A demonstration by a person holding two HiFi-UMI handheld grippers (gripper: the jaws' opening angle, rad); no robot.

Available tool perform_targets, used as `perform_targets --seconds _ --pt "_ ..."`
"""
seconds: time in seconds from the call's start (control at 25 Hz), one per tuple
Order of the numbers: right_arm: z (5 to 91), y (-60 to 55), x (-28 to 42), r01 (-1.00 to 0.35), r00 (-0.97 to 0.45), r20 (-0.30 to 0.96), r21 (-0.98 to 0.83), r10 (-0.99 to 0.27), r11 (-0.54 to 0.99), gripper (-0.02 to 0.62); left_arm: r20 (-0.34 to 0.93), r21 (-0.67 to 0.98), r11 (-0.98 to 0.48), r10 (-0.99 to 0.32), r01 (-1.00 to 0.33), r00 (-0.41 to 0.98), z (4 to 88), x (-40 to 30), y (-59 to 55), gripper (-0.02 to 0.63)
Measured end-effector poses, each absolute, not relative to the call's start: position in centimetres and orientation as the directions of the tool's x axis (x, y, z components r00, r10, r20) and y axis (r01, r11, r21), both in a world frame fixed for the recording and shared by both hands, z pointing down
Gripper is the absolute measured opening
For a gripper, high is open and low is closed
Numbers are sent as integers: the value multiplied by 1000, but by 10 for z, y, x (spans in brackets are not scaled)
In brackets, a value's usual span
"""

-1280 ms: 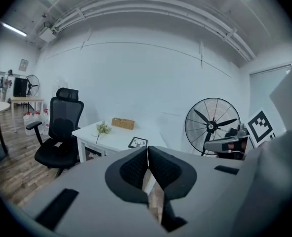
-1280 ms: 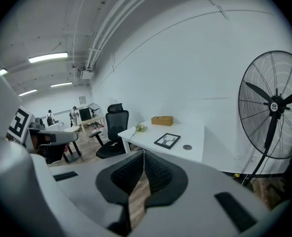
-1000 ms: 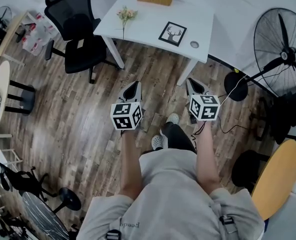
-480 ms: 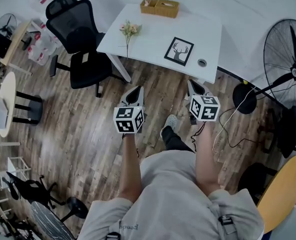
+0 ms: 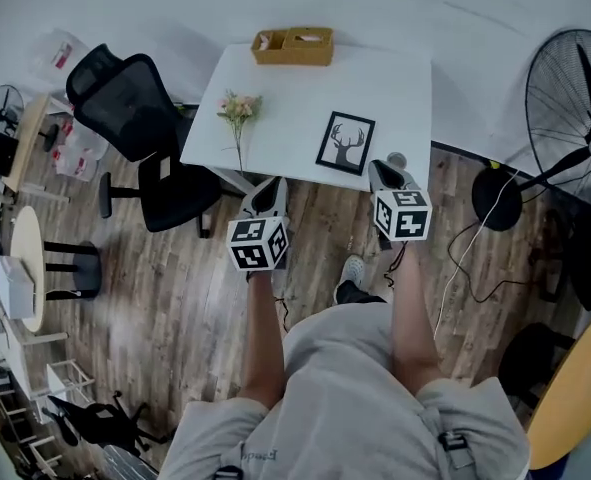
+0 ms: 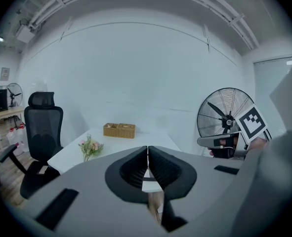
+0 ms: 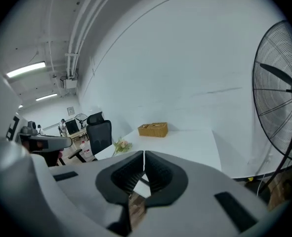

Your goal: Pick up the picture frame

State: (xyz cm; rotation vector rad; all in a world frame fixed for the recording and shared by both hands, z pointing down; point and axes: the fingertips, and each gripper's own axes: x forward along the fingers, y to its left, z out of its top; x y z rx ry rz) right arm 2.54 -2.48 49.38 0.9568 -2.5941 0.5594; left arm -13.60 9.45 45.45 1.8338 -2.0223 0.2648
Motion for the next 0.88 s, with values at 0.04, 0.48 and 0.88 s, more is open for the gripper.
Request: perform_targets --seconds 0.04,0.48,0.88 --pt "493 -34 23 -671 -725 421 -256 -545 695 25 405 123 119 -912 -985 -60 452 -139 83 26" --pt "508 -109 3 -676 -722 435 -279 -537 682 25 413 137 77 -911 -988 -14 465 -159 -3 28" --pt "536 -133 -21 -683 -706 496 -288 -505 672 25 458 121 106 -888 -987 -39 487 -198 -25 28"
